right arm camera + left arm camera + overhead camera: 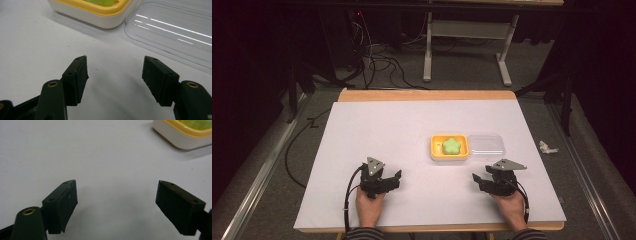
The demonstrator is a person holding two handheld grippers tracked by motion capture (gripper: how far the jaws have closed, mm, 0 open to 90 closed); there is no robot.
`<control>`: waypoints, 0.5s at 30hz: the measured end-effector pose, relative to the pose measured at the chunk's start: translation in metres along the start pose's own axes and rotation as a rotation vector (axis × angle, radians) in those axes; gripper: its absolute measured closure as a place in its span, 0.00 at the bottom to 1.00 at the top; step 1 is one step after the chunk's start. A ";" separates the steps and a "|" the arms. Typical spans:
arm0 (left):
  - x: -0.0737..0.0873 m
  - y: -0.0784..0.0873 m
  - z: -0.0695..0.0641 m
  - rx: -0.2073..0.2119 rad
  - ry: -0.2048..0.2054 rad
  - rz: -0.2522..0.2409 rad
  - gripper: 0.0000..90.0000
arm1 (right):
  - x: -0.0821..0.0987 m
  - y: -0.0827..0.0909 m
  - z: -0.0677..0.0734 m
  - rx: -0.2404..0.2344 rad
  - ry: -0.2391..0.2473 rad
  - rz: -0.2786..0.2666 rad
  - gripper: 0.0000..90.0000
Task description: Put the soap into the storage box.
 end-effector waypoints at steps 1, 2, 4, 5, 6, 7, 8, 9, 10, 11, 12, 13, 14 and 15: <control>0.000 0.000 0.000 0.000 0.000 -0.001 0.20 | 0.000 0.000 0.000 0.000 -0.001 0.001 0.42; 0.000 0.000 0.000 0.000 0.000 0.000 0.20 | 0.001 -0.001 0.000 0.003 0.001 0.004 0.42; 0.000 0.000 0.000 -0.001 -0.004 0.002 0.20 | 0.003 -0.002 0.000 0.004 0.005 0.006 0.42; 0.000 0.000 0.000 0.000 -0.002 0.000 0.20 | 0.003 -0.003 0.000 0.004 -0.001 0.007 0.42; 0.000 0.000 0.000 -0.001 -0.004 0.002 0.20 | 0.004 -0.003 -0.001 0.007 -0.004 0.006 0.42; 0.000 0.000 0.000 -0.001 -0.004 0.001 0.20 | 0.004 -0.003 -0.001 0.009 -0.008 0.005 0.42; 0.000 0.000 0.000 -0.002 -0.003 0.000 0.20 | 0.004 -0.003 -0.002 0.009 -0.009 0.001 0.42; 0.000 0.000 0.000 -0.003 -0.005 0.001 0.20 | 0.004 -0.002 -0.002 0.008 -0.008 -0.001 0.42; 0.000 -0.001 0.000 -0.004 -0.004 0.000 0.21 | 0.004 -0.003 -0.002 0.008 -0.011 -0.001 0.42; 0.000 -0.001 0.001 -0.006 -0.006 0.001 0.21 | 0.004 -0.003 -0.002 0.008 -0.011 0.000 0.42; 0.001 0.000 0.001 -0.006 -0.009 0.003 0.21 | 0.004 -0.003 -0.001 0.008 -0.012 0.001 0.42; 0.001 0.000 0.001 -0.006 -0.010 0.003 0.21 | 0.005 -0.003 -0.001 0.008 -0.010 0.001 0.42; 0.001 0.000 0.001 -0.007 -0.010 0.003 0.21 | 0.005 -0.003 -0.001 0.009 -0.006 0.006 0.42; 0.001 0.000 0.000 -0.007 -0.010 0.001 0.21 | 0.005 -0.003 -0.001 0.012 -0.004 0.004 0.42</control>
Point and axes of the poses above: each handheld gripper's, and its own axes: y roughly backward along the jaws, x roughly out of its underside, z roughly to its left, the point moved 9 cm from there along -y, roughly forward along the jaws, and after that the axes turned 2 degrees about y, right-handed, at the moved point
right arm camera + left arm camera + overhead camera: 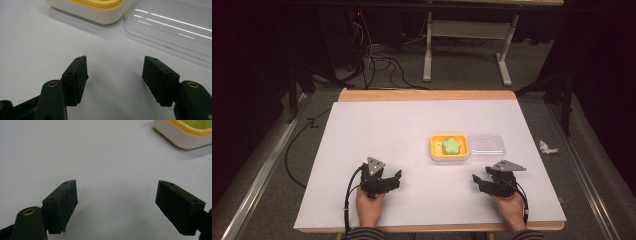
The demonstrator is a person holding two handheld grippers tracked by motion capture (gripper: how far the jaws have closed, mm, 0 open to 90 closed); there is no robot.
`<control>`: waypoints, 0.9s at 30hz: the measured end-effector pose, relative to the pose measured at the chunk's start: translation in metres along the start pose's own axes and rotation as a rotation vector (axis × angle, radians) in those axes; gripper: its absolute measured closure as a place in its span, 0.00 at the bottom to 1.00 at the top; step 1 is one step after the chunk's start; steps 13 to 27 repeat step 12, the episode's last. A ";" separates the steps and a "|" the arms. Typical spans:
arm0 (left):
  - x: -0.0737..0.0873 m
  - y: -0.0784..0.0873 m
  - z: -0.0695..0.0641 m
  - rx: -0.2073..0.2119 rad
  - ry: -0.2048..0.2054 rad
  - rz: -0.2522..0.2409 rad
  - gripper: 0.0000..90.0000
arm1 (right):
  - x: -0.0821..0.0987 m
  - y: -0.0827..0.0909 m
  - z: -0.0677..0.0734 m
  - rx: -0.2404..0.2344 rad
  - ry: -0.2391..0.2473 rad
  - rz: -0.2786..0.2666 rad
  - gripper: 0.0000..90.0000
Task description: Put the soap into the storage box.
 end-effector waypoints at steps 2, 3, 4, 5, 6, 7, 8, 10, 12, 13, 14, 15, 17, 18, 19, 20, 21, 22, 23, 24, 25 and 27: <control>0.000 0.000 0.000 0.001 0.000 0.000 0.21 | 0.000 0.000 0.001 0.004 0.002 0.002 0.42; 0.000 0.000 -0.001 0.002 0.004 -0.004 0.21 | 0.000 0.000 0.001 0.005 0.009 0.001 0.42; 0.000 0.000 -0.001 0.002 0.006 -0.006 0.21 | 0.000 0.001 0.001 0.009 0.015 -0.002 0.42; 0.000 0.000 -0.001 0.002 0.007 -0.006 0.21 | 0.000 0.001 0.002 0.011 0.017 -0.005 0.42; 0.000 0.000 -0.001 0.002 0.004 -0.004 0.21 | 0.000 0.000 0.001 0.013 0.026 -0.006 0.42; 0.000 0.000 -0.001 0.003 0.006 -0.005 0.21 | 0.000 0.000 0.002 0.014 0.022 -0.003 0.42; 0.000 0.000 -0.001 0.002 0.004 -0.004 0.21 | 0.000 0.000 0.002 0.014 0.024 -0.003 0.42; 0.000 0.000 -0.001 0.001 0.000 -0.004 0.21 | 0.000 0.000 0.002 0.013 0.026 -0.004 0.42; 0.001 0.000 0.000 -0.001 -0.006 0.000 0.21 | 0.000 0.000 0.002 0.011 0.025 -0.003 0.42; 0.001 0.000 0.000 -0.001 -0.006 0.000 0.21 | 0.000 0.000 0.002 0.011 0.025 -0.003 0.42; 0.001 0.000 0.000 -0.001 -0.006 0.000 0.21 | 0.000 0.000 0.002 0.011 0.025 -0.003 0.42; 0.001 0.000 0.000 -0.001 -0.006 0.000 0.21 | 0.000 0.000 0.002 0.011 0.025 -0.003 0.42; 0.001 0.000 0.000 -0.001 -0.006 0.000 0.21 | 0.000 0.000 0.002 0.011 0.025 -0.003 0.42; 0.001 0.000 0.000 -0.001 -0.006 0.000 0.21 | 0.000 0.000 0.002 0.011 0.025 -0.003 0.42; 0.001 0.000 0.000 -0.001 -0.006 0.000 0.21 | 0.000 0.000 0.002 0.011 0.025 -0.003 0.42; 0.001 0.000 0.000 -0.001 -0.006 0.000 0.21 | 0.000 0.000 0.002 0.011 0.025 -0.003 0.42; 0.001 0.000 0.000 -0.001 -0.006 0.000 0.21 | 0.000 0.000 0.002 0.011 0.025 -0.003 0.42; 0.001 0.000 0.000 -0.001 -0.006 0.000 0.21 | 0.000 0.000 0.002 0.011 0.025 -0.003 0.42; 0.001 0.000 0.000 -0.001 -0.006 0.000 0.21 | 0.000 0.000 0.002 0.011 0.025 -0.003 0.42; 0.001 0.000 0.000 -0.001 -0.006 0.000 0.21 | 0.000 0.000 0.002 0.011 0.025 -0.003 0.42; 0.001 0.000 0.000 -0.001 -0.006 0.000 0.21 | 0.000 0.000 0.002 0.011 0.025 -0.003 0.42; 0.001 0.000 0.000 -0.001 -0.006 0.000 0.21 | 0.000 0.000 0.002 0.011 0.025 -0.003 0.42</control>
Point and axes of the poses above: each handheld gripper's, and its own axes: y roughly backward along the jaws, x roughly out of its underside, z roughly to its left, the point moved 9 cm from there along -y, roughly forward along the jaws, and after that the axes turned 2 degrees about y, right-handed, at the moved point
